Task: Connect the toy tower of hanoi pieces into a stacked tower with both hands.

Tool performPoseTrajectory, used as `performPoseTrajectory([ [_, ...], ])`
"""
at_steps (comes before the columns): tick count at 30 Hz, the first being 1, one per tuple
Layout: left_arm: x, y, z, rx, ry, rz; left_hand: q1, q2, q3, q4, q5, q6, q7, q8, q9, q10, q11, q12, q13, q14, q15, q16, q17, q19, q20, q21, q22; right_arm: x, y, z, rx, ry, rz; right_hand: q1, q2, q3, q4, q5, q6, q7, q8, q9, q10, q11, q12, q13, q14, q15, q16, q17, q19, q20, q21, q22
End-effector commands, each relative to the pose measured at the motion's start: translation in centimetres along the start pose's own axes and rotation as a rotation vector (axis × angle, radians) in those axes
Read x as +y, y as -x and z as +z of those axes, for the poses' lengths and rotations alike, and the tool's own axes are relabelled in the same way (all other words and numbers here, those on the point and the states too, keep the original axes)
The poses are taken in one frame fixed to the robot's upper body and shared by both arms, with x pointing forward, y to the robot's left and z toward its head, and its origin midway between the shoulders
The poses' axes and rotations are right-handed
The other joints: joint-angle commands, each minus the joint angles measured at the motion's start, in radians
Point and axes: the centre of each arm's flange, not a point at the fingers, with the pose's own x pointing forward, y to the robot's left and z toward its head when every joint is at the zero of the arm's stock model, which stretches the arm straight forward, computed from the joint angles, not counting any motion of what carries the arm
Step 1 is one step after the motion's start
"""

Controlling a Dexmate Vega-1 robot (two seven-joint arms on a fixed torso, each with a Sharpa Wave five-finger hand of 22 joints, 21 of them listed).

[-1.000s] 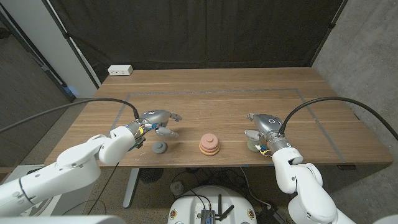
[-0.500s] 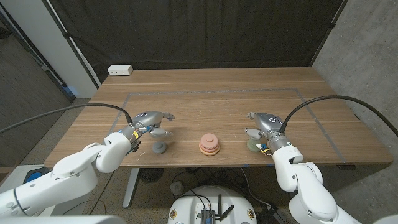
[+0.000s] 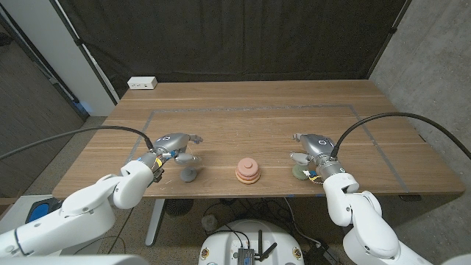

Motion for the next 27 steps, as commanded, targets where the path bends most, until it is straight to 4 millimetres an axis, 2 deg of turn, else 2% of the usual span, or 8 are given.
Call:
performPoseTrajectory([
  [1,0.2,0.4,-0.3,0.015,0.016,0.017,0.007,0.006,0.009,-0.002,0.003,0.011,-0.001,-0.001,-0.001,0.013,-0.001,0.0,0.001,0.008,-0.048,0.005,0.004,0.01,-0.133,0.001,0.002,0.2,0.4,-0.4,0.008,0.004,0.007,0.005,-0.007,0.008,-0.001,0.007,-0.001,-0.001,-0.001,0.001,-0.015,-0.007,-0.005,0.002,-0.009,-0.048,-0.004,0.0,-0.002,-0.093,-0.004,0.002],
  [5,0.3,0.5,-0.5,0.018,0.018,0.022,0.007,0.007,0.01,-0.002,0.003,0.013,0.0,-0.001,-0.001,0.012,0.0,-0.002,0.0,0.009,-0.048,0.005,0.004,0.011,-0.133,0.001,0.004,0.3,0.7,-0.6,0.015,0.01,0.011,0.006,-0.009,0.008,-0.002,0.006,-0.006,-0.019,-0.004,0.0,-0.029,-0.016,-0.009,0.0,-0.009,-0.048,-0.003,0.003,-0.003,-0.093,-0.004,0.002],
  [8,0.5,0.5,-0.7,0.022,0.023,0.028,0.007,0.008,0.011,-0.001,0.003,0.017,0.0,0.0,-0.001,0.014,0.0,-0.002,0.0,0.009,-0.048,0.005,0.004,0.012,-0.133,0.002,0.006,0.3,1.0,-0.6,0.019,0.016,0.018,0.005,-0.012,0.007,-0.002,0.005,-0.008,-0.02,-0.006,0.0,-0.037,-0.015,-0.011,-0.001,-0.013,-0.048,-0.005,0.001,-0.006,-0.092,-0.005,0.001],
  [18,0.7,0.5,-1.1,0.026,0.034,0.042,0.007,0.011,0.014,-0.001,0.003,0.02,0.003,-0.004,-0.001,0.023,0.0,-0.004,-0.004,0.01,-0.048,0.004,0.006,0.013,-0.133,0.001,0.009,0.6,1.5,-0.6,0.027,0.039,0.061,0.001,-0.024,0.004,-0.001,0.0,-0.05,-0.006,-0.026,-0.002,-0.058,0.003,-0.011,-0.008,-0.032,-0.048,-0.02,-0.007,-0.021,-0.092,-0.012,-0.002],
  [27,0.9,0.5,-1.3,0.027,0.043,0.054,0.008,0.014,0.017,-0.001,0.003,0.023,0.003,-0.008,0.0,0.025,-0.001,-0.006,-0.005,0.01,-0.048,0.002,0.005,0.015,-0.133,0.001,0.011,1.0,2.1,-0.4,0.041,0.055,0.095,-0.004,-0.043,-0.003,-0.002,-0.008,-0.07,0.004,-0.037,-0.005,-0.106,0.022,-0.018,-0.014,-0.055,-0.048,-0.04,-0.017,-0.038,-0.09,-0.019,-0.004],
])
